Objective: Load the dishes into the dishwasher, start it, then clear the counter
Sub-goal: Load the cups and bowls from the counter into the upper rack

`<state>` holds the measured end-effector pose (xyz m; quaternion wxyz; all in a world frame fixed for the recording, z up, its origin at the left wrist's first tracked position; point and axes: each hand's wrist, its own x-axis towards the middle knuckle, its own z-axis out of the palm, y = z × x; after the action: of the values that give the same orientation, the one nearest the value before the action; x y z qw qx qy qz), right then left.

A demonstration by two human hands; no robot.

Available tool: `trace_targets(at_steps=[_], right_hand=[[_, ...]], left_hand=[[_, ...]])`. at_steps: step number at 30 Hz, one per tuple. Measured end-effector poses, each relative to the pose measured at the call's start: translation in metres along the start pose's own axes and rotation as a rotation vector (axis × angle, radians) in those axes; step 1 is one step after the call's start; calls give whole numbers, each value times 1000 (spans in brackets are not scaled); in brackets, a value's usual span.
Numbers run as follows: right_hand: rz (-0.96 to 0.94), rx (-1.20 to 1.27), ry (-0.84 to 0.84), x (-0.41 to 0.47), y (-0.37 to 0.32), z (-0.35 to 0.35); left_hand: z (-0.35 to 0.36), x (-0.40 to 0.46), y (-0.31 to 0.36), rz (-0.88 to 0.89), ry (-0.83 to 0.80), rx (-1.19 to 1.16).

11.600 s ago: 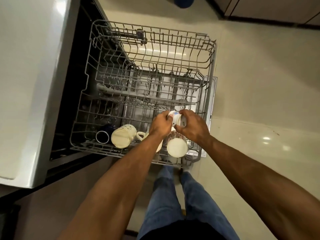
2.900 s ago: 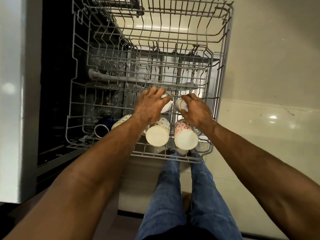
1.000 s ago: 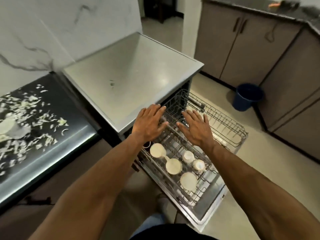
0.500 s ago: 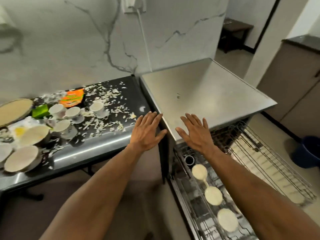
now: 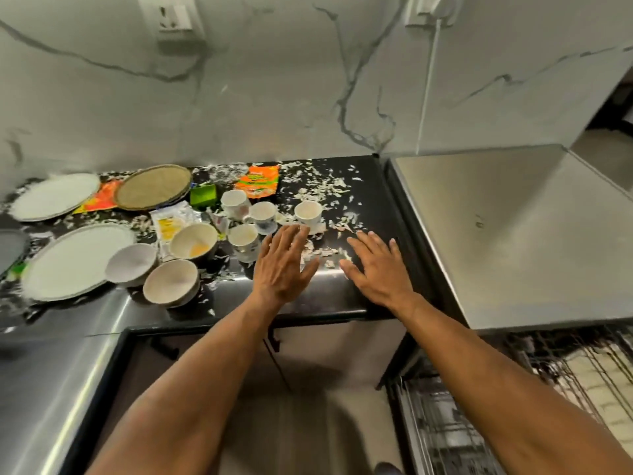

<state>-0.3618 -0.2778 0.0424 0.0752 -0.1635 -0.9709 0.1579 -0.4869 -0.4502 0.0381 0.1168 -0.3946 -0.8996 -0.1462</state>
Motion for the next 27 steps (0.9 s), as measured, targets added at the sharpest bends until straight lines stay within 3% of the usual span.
trace_targets(at_steps=[5,11,21,27], right_hand=[[-127,109,-46,48,-38,23],[-236,226,-133,101,-72,50],[-374,389,-309,153,-95,85],[-395,479,-431,168,-99,97]], left_hand=[[0,-1,-45,-249,76,-28],[8,-3,-80,-392,152,-169],[25,6,-90,-627,68,-468],[33,12,-97,-754,6,-501]])
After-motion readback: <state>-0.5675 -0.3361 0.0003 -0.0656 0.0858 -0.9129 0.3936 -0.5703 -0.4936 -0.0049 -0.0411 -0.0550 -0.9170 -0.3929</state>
